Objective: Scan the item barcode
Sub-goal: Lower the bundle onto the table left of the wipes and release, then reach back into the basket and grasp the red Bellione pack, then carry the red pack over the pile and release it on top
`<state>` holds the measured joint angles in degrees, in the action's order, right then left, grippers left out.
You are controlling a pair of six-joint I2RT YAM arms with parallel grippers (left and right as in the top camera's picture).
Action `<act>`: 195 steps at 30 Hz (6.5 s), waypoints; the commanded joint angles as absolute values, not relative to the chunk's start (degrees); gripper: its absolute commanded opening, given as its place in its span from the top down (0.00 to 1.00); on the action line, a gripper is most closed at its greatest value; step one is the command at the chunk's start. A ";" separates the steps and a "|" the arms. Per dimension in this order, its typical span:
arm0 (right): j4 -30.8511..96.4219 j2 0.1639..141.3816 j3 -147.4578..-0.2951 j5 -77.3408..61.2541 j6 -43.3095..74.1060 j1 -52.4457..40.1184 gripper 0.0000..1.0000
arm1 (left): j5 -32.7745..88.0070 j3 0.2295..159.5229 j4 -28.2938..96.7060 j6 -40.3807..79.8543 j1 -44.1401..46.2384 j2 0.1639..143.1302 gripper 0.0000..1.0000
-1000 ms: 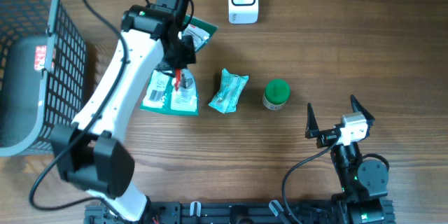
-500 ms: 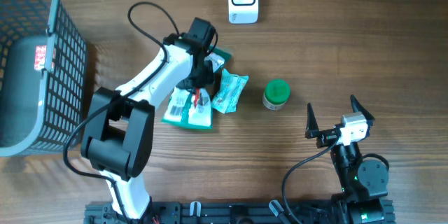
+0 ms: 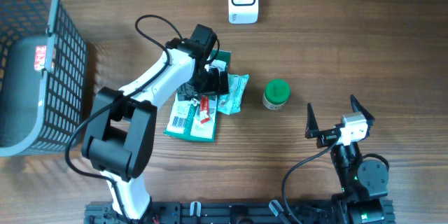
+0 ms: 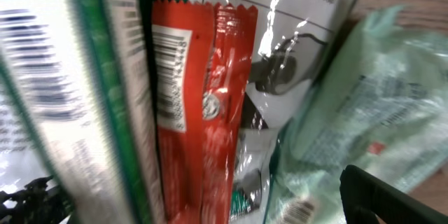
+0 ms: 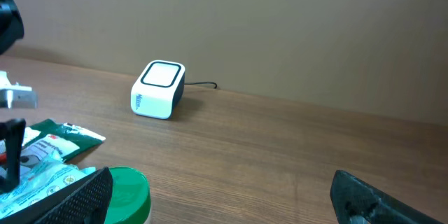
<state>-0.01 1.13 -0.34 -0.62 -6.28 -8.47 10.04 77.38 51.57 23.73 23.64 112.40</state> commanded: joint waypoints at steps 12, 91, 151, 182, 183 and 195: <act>-0.30 1.19 -0.30 -0.95 -6.02 -8.49 0.00 | -15.27 101.91 67.79 16.91 17.74 96.18 0.00; -0.30 1.19 -0.30 -0.97 -6.00 -8.49 0.00 | 4.91 117.23 58.43 1.08 -34.72 98.61 0.53; -0.30 1.19 -0.30 -0.95 -6.02 -8.49 0.00 | -3.33 63.35 44.18 23.94 22.72 81.36 0.00; -0.30 1.19 -0.30 -0.95 -6.00 -8.49 0.00 | -7.57 64.95 47.03 19.73 -1.78 77.58 0.00; -0.30 1.19 -0.30 -0.97 -6.02 -8.49 0.00 | -7.57 64.95 47.03 19.73 -1.78 77.58 0.00; -0.30 1.19 -0.30 -0.95 -6.00 -8.49 0.00 | -7.57 64.95 47.03 19.75 -1.78 77.58 0.00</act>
<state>-0.01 1.17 -0.34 -0.62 -6.28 -8.47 -7.07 64.66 46.96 20.43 -1.52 77.45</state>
